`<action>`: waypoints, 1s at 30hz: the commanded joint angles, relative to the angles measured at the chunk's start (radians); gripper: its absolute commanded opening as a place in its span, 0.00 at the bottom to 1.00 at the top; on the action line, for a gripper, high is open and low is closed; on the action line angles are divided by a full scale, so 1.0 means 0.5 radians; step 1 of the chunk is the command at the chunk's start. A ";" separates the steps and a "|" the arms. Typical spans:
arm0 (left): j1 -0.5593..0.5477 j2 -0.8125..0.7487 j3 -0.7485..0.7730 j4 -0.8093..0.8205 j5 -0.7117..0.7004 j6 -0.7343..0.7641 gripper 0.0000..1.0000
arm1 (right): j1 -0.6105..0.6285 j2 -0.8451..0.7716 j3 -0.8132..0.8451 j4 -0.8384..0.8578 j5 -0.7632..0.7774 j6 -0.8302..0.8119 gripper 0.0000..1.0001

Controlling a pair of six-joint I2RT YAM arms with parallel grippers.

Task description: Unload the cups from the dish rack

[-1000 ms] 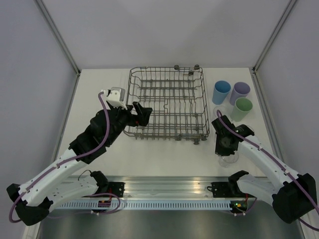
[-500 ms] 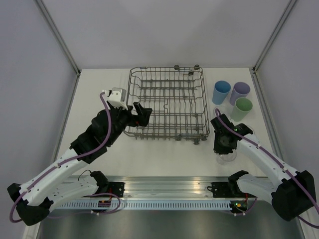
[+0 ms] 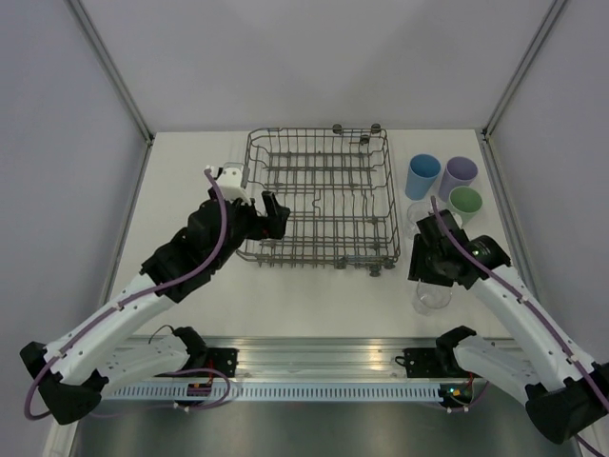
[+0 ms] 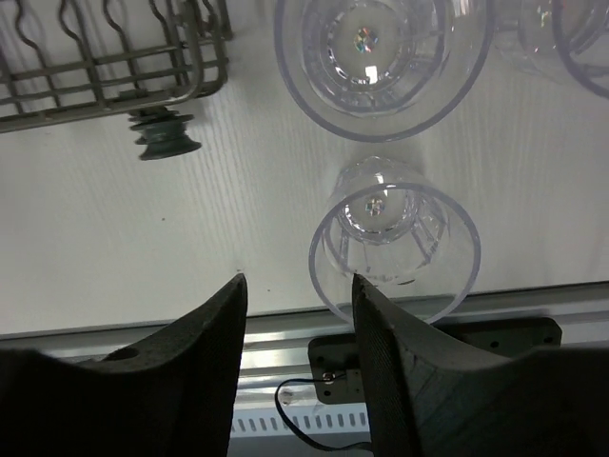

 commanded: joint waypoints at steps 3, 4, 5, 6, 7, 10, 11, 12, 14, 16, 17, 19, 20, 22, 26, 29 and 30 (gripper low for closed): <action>0.210 0.156 0.307 -0.470 -0.072 -0.116 1.00 | 0.007 -0.146 0.347 -0.182 0.083 -0.146 0.63; 0.262 0.199 0.335 -0.529 -0.063 -0.153 1.00 | 0.007 -0.158 0.393 -0.185 0.129 -0.222 0.70; 0.320 0.221 0.360 -0.590 -0.054 -0.184 1.00 | 0.007 -0.189 0.484 -0.161 0.178 -0.253 0.73; 0.467 0.230 0.390 -0.724 -0.026 -0.221 1.00 | 0.007 -0.210 0.516 -0.127 0.297 -0.287 0.77; 0.538 0.224 0.381 -0.750 -0.011 -0.257 1.00 | 0.007 -0.238 0.537 -0.082 0.341 -0.317 0.98; 0.695 0.184 0.332 -0.860 -0.068 -0.200 0.99 | 0.007 -0.373 0.577 0.142 0.436 -0.455 0.98; 0.744 0.178 0.356 -0.912 -0.169 -0.193 1.00 | 0.007 -0.425 0.589 0.216 0.458 -0.529 0.98; 0.756 0.166 0.363 -0.958 -0.225 -0.178 1.00 | 0.007 -0.452 0.590 0.247 0.519 -0.572 0.98; 0.763 0.065 0.354 -1.042 -0.332 -0.111 1.00 | 0.007 -0.526 0.611 0.308 0.599 -0.664 0.98; 0.766 -0.033 0.332 -1.066 -0.403 0.008 0.99 | 0.007 -0.578 0.657 0.321 0.681 -0.811 0.98; 0.766 -0.098 0.311 -1.081 -0.391 0.052 1.00 | 0.007 -0.621 0.681 0.315 0.712 -0.842 0.98; 0.763 -0.285 0.289 -1.094 -0.394 0.189 1.00 | 0.007 -0.676 0.764 0.272 0.810 -0.934 0.98; 0.766 -0.343 0.265 -1.091 -0.394 0.245 1.00 | 0.004 -0.692 0.789 0.260 0.850 -0.959 0.98; 0.763 -0.500 0.259 -1.112 -0.424 0.380 1.00 | 0.004 -0.729 0.856 0.217 0.893 -1.032 0.98; 0.760 -0.678 0.326 -1.238 -0.544 0.454 1.00 | 0.007 -0.778 0.918 0.155 0.961 -1.060 0.98; 0.763 -0.788 0.390 -1.339 -0.480 0.436 1.00 | 0.007 -0.827 0.903 0.121 0.885 -1.036 0.98; 0.763 -0.813 0.400 -1.373 -0.462 0.436 1.00 | 0.007 -0.845 0.893 0.118 0.845 -1.032 0.98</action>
